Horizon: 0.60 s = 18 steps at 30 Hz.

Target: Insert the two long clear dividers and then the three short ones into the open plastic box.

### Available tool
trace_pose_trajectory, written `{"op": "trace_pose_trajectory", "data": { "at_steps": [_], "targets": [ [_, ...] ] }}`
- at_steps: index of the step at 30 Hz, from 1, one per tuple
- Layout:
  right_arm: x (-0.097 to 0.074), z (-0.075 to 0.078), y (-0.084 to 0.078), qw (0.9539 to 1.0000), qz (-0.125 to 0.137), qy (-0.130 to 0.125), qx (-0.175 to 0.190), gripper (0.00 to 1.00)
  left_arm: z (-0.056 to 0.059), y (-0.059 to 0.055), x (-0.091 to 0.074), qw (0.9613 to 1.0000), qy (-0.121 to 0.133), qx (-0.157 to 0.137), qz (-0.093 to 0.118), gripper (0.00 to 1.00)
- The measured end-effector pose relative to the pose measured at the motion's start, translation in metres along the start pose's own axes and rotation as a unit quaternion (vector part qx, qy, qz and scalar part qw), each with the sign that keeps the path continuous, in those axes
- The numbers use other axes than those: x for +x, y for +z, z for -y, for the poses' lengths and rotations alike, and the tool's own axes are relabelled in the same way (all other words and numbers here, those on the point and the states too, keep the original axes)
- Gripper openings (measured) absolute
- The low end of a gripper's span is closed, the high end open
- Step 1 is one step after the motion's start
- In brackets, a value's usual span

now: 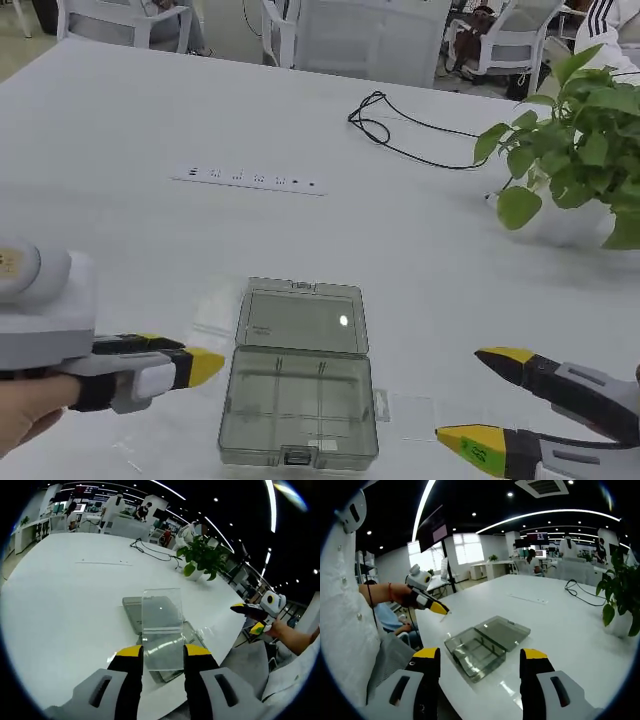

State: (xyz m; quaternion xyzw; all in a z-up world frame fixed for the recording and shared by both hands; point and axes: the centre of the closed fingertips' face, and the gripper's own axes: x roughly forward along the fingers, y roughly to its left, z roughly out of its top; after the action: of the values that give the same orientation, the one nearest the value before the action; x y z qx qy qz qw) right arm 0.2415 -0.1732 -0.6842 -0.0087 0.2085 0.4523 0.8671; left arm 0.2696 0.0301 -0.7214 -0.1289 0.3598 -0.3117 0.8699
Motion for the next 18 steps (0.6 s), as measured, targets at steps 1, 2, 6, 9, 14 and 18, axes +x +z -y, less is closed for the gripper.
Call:
{"op": "trace_pose_trajectory", "data": {
  "at_steps": [1,2,6,9,14,18],
  "targets": [
    [0.001,-0.001,0.002,1.0,0.002,0.0,0.005,0.64,0.004,0.001,0.002,1.0,-0.005,-0.002,0.004,0.3],
    [0.002,-0.004,0.005,0.9999,0.006,0.001,0.01,0.63,0.007,0.001,0.003,1.0,-0.007,-0.003,0.006,0.3],
    [0.007,-0.012,0.014,0.9998,0.012,0.004,0.018,0.61,0.02,0.001,0.008,0.9997,-0.021,-0.001,0.011,0.3],
    [0.012,-0.019,0.019,0.9995,0.015,0.008,0.028,0.59,0.028,0.002,0.011,0.9995,-0.028,-0.003,0.016,0.3],
    [0.02,-0.028,0.029,0.9987,0.024,0.007,0.044,0.55,0.04,0.003,0.014,0.9989,-0.04,-0.003,0.023,0.3],
    [0.027,-0.032,0.033,0.9977,0.03,0.003,0.06,0.5,0.047,0.002,0.017,0.9986,-0.048,0.0,0.023,0.3]
  ]
}}
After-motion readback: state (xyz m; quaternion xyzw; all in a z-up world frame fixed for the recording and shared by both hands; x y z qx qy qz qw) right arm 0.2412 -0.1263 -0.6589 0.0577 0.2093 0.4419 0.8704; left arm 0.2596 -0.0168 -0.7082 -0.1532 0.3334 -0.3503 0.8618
